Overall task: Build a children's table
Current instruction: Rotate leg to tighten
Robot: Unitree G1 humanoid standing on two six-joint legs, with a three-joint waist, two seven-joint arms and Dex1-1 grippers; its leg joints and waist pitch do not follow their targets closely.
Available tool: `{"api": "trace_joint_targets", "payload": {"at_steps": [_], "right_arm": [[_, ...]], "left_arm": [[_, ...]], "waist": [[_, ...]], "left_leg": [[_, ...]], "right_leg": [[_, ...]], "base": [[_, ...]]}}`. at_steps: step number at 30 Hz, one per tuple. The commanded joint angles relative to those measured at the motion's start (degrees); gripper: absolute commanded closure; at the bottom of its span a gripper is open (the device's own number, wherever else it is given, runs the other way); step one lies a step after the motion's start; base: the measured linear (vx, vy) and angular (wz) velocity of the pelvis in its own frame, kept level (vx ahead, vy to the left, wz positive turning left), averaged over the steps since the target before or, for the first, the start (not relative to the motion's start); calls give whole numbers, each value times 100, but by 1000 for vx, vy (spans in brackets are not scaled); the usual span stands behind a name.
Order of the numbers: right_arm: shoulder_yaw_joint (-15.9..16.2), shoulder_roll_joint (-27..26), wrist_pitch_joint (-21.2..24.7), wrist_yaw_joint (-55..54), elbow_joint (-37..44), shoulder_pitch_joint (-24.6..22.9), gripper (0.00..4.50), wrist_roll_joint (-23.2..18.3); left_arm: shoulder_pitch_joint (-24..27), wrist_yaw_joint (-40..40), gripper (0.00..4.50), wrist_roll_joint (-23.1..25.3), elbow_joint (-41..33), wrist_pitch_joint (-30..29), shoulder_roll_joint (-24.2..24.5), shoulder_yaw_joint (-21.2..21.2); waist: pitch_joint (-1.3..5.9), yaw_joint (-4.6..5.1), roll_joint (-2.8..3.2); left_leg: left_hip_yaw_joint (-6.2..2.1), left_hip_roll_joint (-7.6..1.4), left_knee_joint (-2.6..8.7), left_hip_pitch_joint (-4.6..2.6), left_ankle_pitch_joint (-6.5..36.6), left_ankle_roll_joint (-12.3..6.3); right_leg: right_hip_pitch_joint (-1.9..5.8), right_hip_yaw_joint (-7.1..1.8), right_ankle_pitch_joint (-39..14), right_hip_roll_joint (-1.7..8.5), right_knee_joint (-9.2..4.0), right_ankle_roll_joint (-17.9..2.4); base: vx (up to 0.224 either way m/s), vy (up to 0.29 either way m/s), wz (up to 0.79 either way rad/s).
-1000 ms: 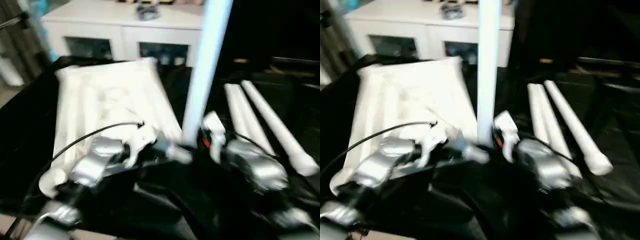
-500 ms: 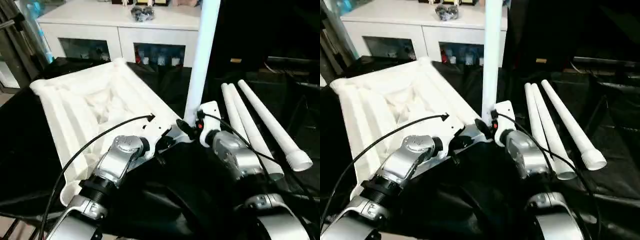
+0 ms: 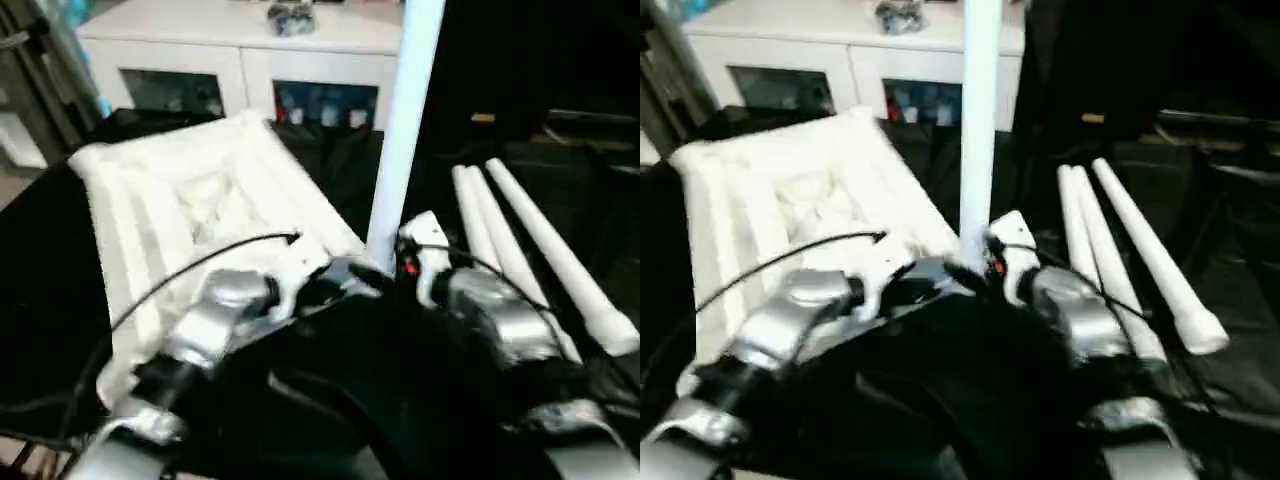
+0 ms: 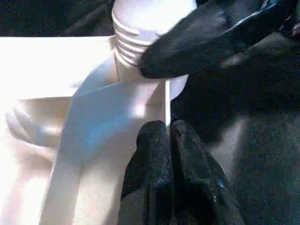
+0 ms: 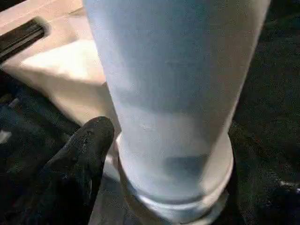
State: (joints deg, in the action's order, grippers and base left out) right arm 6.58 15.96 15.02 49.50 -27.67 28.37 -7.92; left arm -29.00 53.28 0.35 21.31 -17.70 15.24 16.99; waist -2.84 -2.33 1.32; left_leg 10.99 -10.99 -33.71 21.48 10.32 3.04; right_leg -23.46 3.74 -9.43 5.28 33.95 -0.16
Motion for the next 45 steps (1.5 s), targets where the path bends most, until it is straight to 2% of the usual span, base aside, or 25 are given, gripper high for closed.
{"api": "trace_joint_targets", "payload": {"at_steps": [1, 3, 5, 7, 8, 9, 10, 13, 15, 21, 23, 26, 27, 28, 30, 31, 33, 34, 35, 36, 37, 39, 42, 43, 45], "right_arm": [[282, 189, 94, 743, 457, -128, 78, -198], [350, 431, 171, 1134, 665, -215, 78, -255], [408, 545, 227, 1308, 783, -259, 78, -299], [493, 656, 270, 1472, 901, -300, 78, -318], [495, 659, 272, 1477, 905, -302, 78, -317], [530, 684, 284, 1535, 966, -326, 78, -292], [550, 691, 308, 1550, 1014, -341, 111, -294], [599, 695, 398, 1628, 1112, -373, 116, -325], [657, 688, 417, 1658, 1141, -393, 153, -303], [764, 647, 449, 1625, 1208, -490, 183, -297], [767, 633, 456, 1609, 1203, -499, 185, -298], [641, 380, 418, 1131, 969, -502, 186, -218], [556, 198, 299, 650, 706, -440, 186, -65], [507, 109, 278, 393, 565, -394, 186, 1], [267, -212, 264, -461, 81, -209, 186, 102], [137, -374, 279, -832, -142, -121, 186, 100], [-54, -670, 265, -1386, -479, 7, 186, 52], [-141, -867, 290, -1634, -594, 52, 186, -9], [-166, -922, 304, -1691, -612, 59, 186, -21], [-190, -1008, 298, -1826, -656, 79, 186, -10], [-195, -1099, 281, -1978, -716, 106, 186, 21], [-208, -1278, 187, -2210, -847, 159, 186, 104], [-185, -1444, -12, -2402, -1073, 268, 186, 218], [-186, -1481, -243, -2498, -1207, 343, 131, 270], [-274, -1474, -247, -2423, -1201, 380, 117, 175]], "left_arm": [[59, 578, 450, -193, -339, 266, 146, 190], [129, 952, 450, -199, -443, 294, 407, 312], [149, 1074, 450, -209, -461, 312, 514, 343], [165, 1214, 450, -240, -476, 330, 620, 364], [166, 1222, 450, -241, -477, 331, 625, 366], [174, 1353, 450, -254, -494, 357, 697, 380], [181, 1434, 450, -269, -512, 370, 737, 381], [189, 1486, 450, -294, -537, 376, 773, 379], [186, 1465, 450, -288, -536, 368, 771, 380], [193, 1301, 450, -254, -448, 392, 690, 356], [193, 1259, 450, -247, -432, 387, 669, 341], [126, 897, 450, -179, -271, 349, 493, 246], [58, 651, 450, -157, -186, 263, 362, 177], [26, 534, 450, -144, -153, 221, 300, 149], [-93, 160, 450, -61, -21, 77, 106, 99], [-160, -9, 450, 21, 40, 15, 25, 117], [-308, -470, 450, 147, 160, -256, -222, 89], [-433, -931, 450, 201, 287, -433, -459, -18], [-466, -1060, 450, 212, 325, -468, -522, -49], [-517, -1249, 450, 223, 381, -571, -618, -100], [-573, -1468, 450, 229, 450, -636, -731, -161], [-659, -1798, 450, 230, 572, -683, -928, -260], [-675, -1824, 450, 238, 658, -550, -1025, -246], [-623, -1690, 450, 266, 640, -445, -975, -167], [-561, -1560, 450, 256, 576, -376, -902, -138]], "waist": [[408, -24, -10], [391, -55, -5], [370, -68, -9], [357, -97, -3], [346, -115, 12], [344, -111, 0], [342, -110, -13], [351, -100, -17], [355, -101, -30], [377, -112, -41], [370, -112, -41], [352, -105, -40], [344, -86, -45], [323, -67, -50], [314, -44, -58], [306, 31, -48], [297, 87, -49], [299, 93, -49], [296, 83, -58], [303, 74, -63], [302, 77, -60], [311, 75, -59], [313, 67, -54], [321, 68, -44], [322, 78, -46]], "left_leg": [[-69, -205, 358, -55, 950, -481], [-66, -227, 371, -66, 1033, -502], [-54, -226, 381, -73, 1198, -436], [-55, -230, 396, -111, 1426, -312], [-49, -238, 403, -144, 1551, -232], [-57, -233, 411, -135, 1620, -158], [-63, -230, 421, -120, 1612, -132], [-73, -222, 423, -107, 1559, -108], [-69, -221, 414, -95, 1480, -129], [-61, -214, 387, -82, 1198, -216], [-60, -214, 389, -82, 1219, -226], [-59, -213, 398, -96, 1384, -160], [-65, -205, 405, -89, 1448, -104], [-80, -195, 419, -101, 1627, -26], [-89, -188, 425, -118, 1772, 48], [-126, -170, 437, -121, 1974, 152], [-136, -166, 435, -135, 2089, 174], [-137, -166, 429, -137, 2117, 179], [-132, -151, 412, -171, 2163, 146], [-125, -143, 405, -176, 2153, 116], [-128, -151, 421, -135, 2069, 73], [-123, -144, 419, -136, 2074, 55], [-126, -139, 425, -130, 2096, 24], [-136, -147, 433, -120, 2111, 19], [-137, -154, 444, -103, 2097, 5]], "right_leg": [[317, -218, -564, 262, -297, -1525], [316, -214, -657, 255, -307, -1521], [294, -216, -938, 258, -332, -1495], [276, -228, -1333, 260, -373, -1398], [236, -238, -1485, 259, -393, -1381], [247, -241, -1572, 262, -395, -1353], [258, -246, -1605, 265, -395, -1298], [266, -244, -1655, 270, -392, -1234], [265, -248, -1567, 271, -382, -1249], [284, -244, -1244, 271, -342, -1310], [280, -242, -1293, 269, -350, -1317], [259, -248, -1578, 271, -385, -1256], [256, -245, -1753, 281, -398, -1209], [243, -232, -2136, 291, -443, -1106], [230, -229, -2438, 288, -469, -1006], [225, -201, -2863, 299, -502, -861], [203, -195, -3048, 297, -546, -758], [199, -192, -3069, 294, -548, -743], [172, -181, -3219, 292, -598, -678], [169, -181, -3245, 290, -614, -655], [182, -181, -3137, 284, -603, -660], [172, -172, -3057, 271, -607, -661], [172, -170, -3046, 279, -617, -649], [176, -168, -2999, 289, -609, -661], [194, -173, -2840, 276, -585, -698]], "base": [[0, 0, 0], [0, 0, 0], [0, 0, 0], [0, 0, 0], [0, 0, 0], [0, 0, 0], [0, 0, 0], [0, 0, 0], [0, 0, 0], [0, 0, 0], [0, 0, 0], [0, 0, 0], [0, 0, 0], [0, 0, 0], [0, 0, 0], [0, 0, 0], [0, 0, 0], [0, 0, 0], [0, 0, 0], [0, 0, 0], [0, 0, 0], [0, 0, 0], [0, 0, 0], [0, 0, 0], [0, 0, 0]]}}
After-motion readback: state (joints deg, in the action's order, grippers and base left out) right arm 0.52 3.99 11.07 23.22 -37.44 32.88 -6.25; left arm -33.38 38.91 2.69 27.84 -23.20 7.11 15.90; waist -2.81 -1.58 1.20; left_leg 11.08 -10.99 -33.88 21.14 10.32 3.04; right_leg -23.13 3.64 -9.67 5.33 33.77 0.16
